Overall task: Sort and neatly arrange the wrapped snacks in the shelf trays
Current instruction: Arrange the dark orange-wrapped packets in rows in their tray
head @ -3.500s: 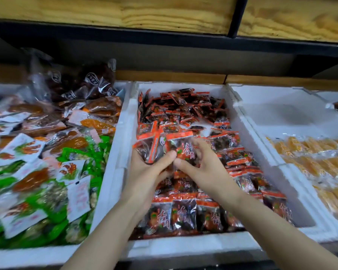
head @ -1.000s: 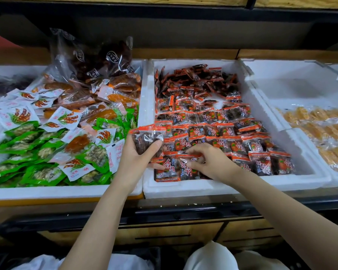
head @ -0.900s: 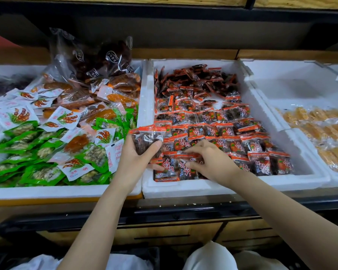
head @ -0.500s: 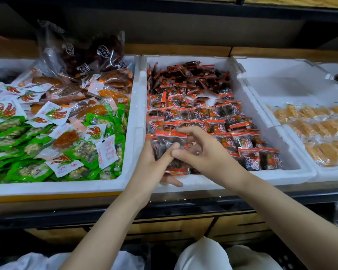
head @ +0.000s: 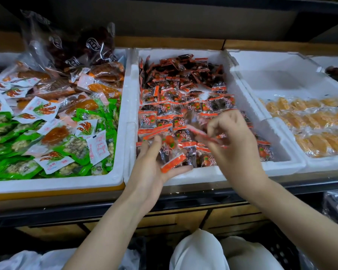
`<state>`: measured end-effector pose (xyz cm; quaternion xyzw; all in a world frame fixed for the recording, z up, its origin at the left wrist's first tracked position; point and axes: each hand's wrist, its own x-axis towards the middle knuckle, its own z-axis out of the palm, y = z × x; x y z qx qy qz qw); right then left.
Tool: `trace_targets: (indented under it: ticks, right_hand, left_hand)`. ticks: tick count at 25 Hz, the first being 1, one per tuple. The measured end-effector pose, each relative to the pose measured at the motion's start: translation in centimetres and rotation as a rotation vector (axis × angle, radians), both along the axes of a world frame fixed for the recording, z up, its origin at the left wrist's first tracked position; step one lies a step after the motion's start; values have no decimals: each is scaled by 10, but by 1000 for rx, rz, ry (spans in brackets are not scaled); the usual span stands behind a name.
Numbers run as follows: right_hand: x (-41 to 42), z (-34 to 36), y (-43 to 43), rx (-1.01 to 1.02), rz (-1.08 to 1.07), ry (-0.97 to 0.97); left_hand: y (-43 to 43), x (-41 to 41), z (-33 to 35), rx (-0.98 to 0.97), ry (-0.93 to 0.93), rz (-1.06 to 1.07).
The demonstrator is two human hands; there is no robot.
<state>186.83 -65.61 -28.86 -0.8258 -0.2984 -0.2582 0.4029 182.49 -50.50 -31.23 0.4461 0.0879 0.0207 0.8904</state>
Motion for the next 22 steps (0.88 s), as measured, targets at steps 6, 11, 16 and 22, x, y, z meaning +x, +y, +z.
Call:
trace_targets:
  ticks: [6,11,16,22]
  right_hand:
    - [-20,-30,-3,-204,297,24]
    - [-14,-13,-6,101,174,457]
    - [-4,-1,-13,-257,147,482]
    - [-7,5,-19,-144,180,653]
  left_hand:
    - [-6,-4,-4,148,-84,-31]
    - [3,-8,-2,412,-101,-75]
    - [10,-3,3,782,-96,-168]
    - [13,-2,-4,559,-41,-54]
